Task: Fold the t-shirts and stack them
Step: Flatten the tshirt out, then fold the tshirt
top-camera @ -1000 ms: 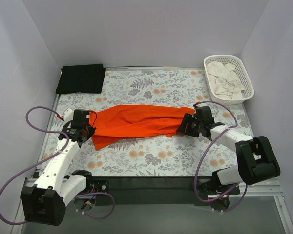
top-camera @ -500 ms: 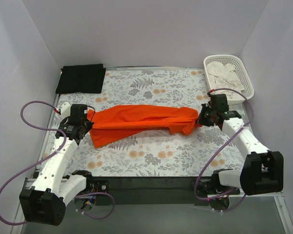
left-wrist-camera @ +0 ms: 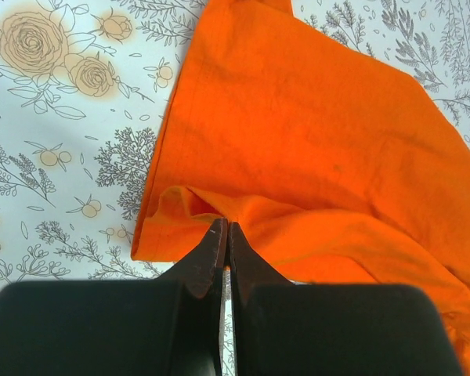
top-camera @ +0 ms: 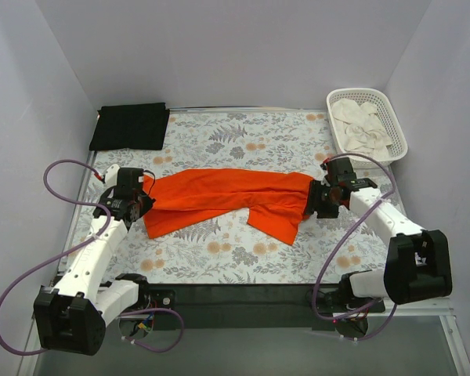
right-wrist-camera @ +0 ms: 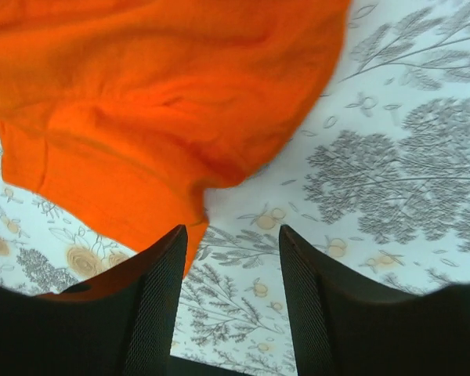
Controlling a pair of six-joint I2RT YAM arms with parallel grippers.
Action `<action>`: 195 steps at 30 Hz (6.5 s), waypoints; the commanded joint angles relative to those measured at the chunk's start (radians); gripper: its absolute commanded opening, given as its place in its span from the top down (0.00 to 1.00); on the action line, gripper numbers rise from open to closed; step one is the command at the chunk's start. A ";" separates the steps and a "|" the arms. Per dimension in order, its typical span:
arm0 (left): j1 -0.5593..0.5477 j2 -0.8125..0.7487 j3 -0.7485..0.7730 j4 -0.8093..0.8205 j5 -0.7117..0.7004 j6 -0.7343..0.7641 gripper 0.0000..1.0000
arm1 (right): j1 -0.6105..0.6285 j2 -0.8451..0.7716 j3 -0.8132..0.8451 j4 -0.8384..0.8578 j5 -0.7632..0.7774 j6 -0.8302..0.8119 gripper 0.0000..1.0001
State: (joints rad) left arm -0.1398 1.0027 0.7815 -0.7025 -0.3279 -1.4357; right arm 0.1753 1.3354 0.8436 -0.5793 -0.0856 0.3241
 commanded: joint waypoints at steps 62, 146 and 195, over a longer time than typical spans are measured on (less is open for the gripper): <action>0.006 0.157 0.998 0.239 -0.186 0.285 1.00 | 0.170 -0.146 1.060 0.082 0.748 -0.399 0.99; 0.020 0.827 0.628 0.239 -0.010 0.222 1.00 | 0.059 0.197 0.511 -0.221 0.175 0.082 0.99; 0.037 0.781 0.340 0.282 -0.031 0.133 1.00 | 0.059 0.150 0.170 -0.209 0.081 0.063 0.92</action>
State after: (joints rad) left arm -0.1081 1.8328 1.1385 -0.4477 -0.3210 -1.2945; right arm 0.2314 1.4773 1.0294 -0.8082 -0.0250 0.4156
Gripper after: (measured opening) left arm 0.018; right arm 0.054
